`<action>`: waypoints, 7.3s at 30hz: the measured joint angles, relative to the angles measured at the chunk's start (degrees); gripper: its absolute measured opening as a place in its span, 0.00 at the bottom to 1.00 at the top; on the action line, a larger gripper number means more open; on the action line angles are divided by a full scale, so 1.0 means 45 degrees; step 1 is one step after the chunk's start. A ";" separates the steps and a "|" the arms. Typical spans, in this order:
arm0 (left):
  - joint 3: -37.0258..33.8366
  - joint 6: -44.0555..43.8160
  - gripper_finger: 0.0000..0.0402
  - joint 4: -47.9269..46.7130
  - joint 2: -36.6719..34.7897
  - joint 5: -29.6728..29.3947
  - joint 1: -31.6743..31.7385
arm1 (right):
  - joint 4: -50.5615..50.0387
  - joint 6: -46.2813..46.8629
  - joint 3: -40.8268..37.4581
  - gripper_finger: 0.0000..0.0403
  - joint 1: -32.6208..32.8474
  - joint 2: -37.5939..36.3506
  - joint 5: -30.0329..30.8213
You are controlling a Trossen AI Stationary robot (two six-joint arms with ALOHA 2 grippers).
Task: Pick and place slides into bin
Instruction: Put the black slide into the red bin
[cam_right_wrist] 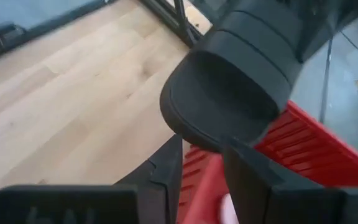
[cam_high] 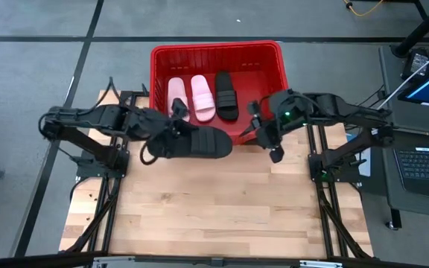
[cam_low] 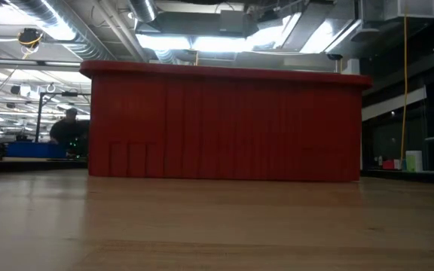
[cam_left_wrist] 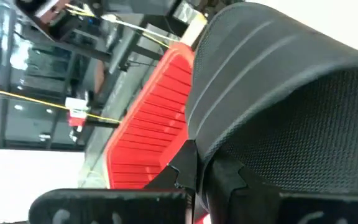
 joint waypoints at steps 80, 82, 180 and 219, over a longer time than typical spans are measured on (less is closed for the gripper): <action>-0.0840 0.1657 0.12 0.1302 -0.0945 0.6591 0.4018 | -0.1697 -0.1598 0.3441 0.07 0.0947 0.3832 0.3121; -0.0840 0.1652 0.13 0.1294 -0.0940 0.6474 0.4018 | -0.1725 -0.1314 0.3441 0.07 0.0947 0.3779 0.3119; -0.5901 -0.2593 0.00 0.3797 -0.5020 0.7737 0.8127 | -0.1094 0.1798 -0.2851 0.05 -0.6770 0.4795 0.6459; -0.5896 -0.3031 0.00 0.4106 -0.5015 0.8206 0.8122 | -0.0765 0.1497 -0.3004 0.05 -0.7526 0.4863 0.3158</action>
